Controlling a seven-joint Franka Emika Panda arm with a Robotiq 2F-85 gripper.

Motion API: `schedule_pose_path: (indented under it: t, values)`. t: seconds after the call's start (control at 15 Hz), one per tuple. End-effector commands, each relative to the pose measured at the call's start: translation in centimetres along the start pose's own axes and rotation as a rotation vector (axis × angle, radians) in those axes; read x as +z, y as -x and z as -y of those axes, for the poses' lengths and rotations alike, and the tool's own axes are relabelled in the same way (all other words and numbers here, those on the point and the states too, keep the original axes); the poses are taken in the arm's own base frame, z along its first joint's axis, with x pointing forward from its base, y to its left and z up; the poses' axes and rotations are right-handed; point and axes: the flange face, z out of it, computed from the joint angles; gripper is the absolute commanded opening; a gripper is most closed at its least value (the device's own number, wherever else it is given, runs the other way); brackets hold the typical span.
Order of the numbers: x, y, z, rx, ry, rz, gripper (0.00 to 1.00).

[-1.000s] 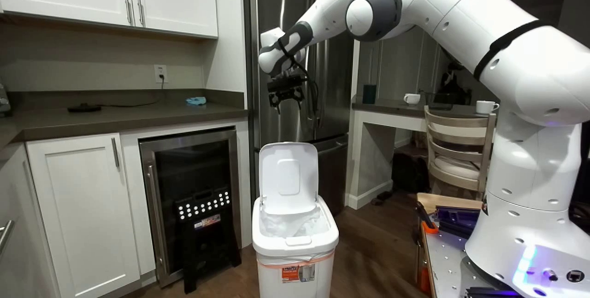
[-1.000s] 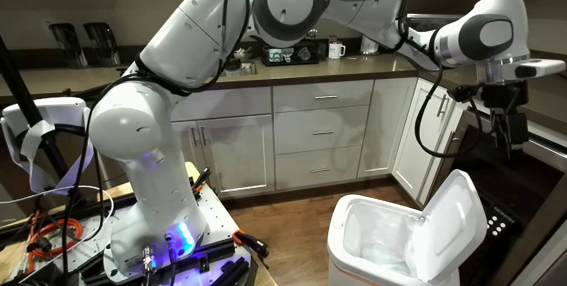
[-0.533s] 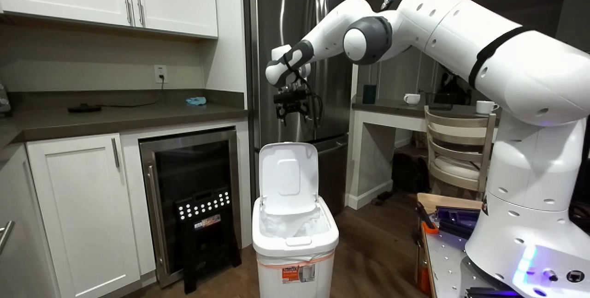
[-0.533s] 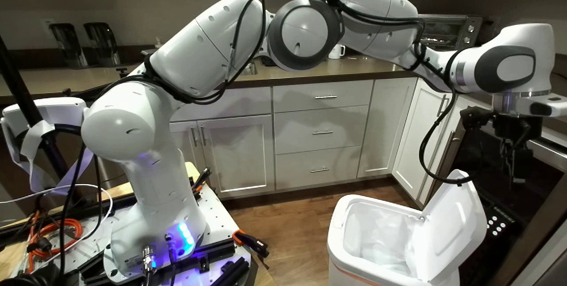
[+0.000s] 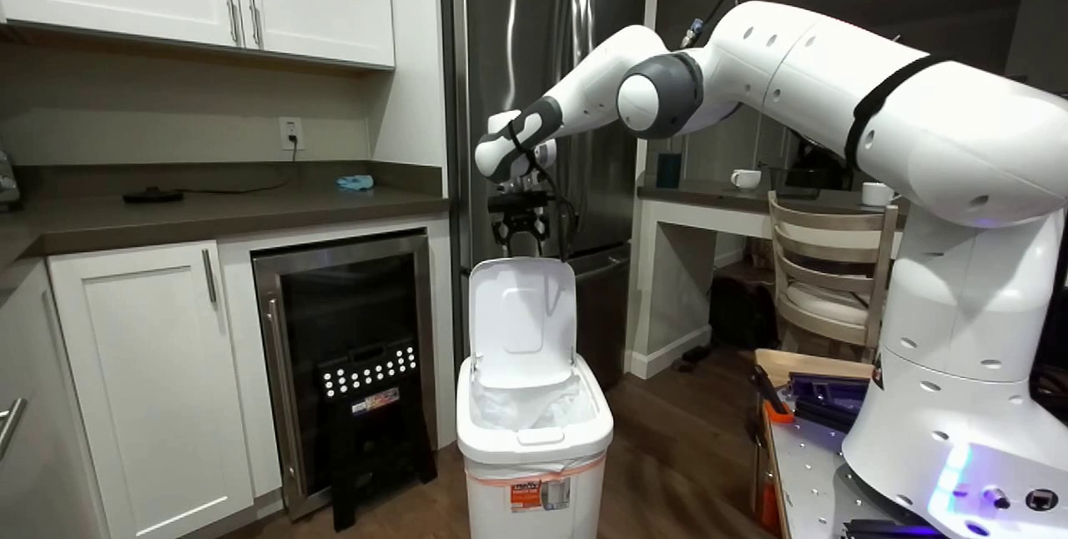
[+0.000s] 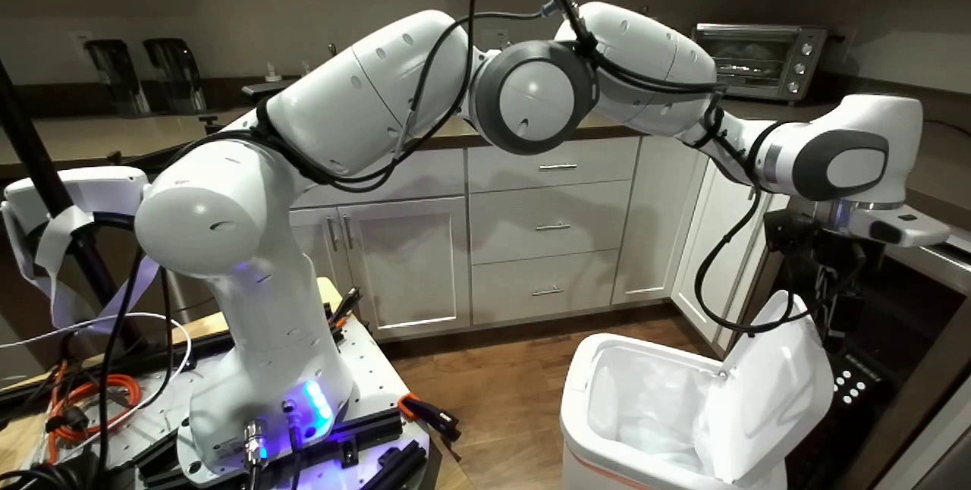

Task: Close the white bin

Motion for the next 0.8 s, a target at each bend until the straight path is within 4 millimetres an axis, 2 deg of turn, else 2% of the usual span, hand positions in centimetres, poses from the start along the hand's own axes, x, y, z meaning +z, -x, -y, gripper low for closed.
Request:
schedule_pose_path:
  t: [0.0, 0.47, 0.6, 0.73]
  values:
    - [0.1, 0.0, 0.1, -0.053, -0.034, 0.049, 0.49]
    - [-0.5, 0.7, -1.5, -0.080, 0.023, 0.131, 0.05]
    - [-0.3, 1.7, -1.9, -0.091, 0.047, 0.190, 0.00]
    - [0.3, 3.3, -2.0, -0.111, 0.072, 0.251, 0.00]
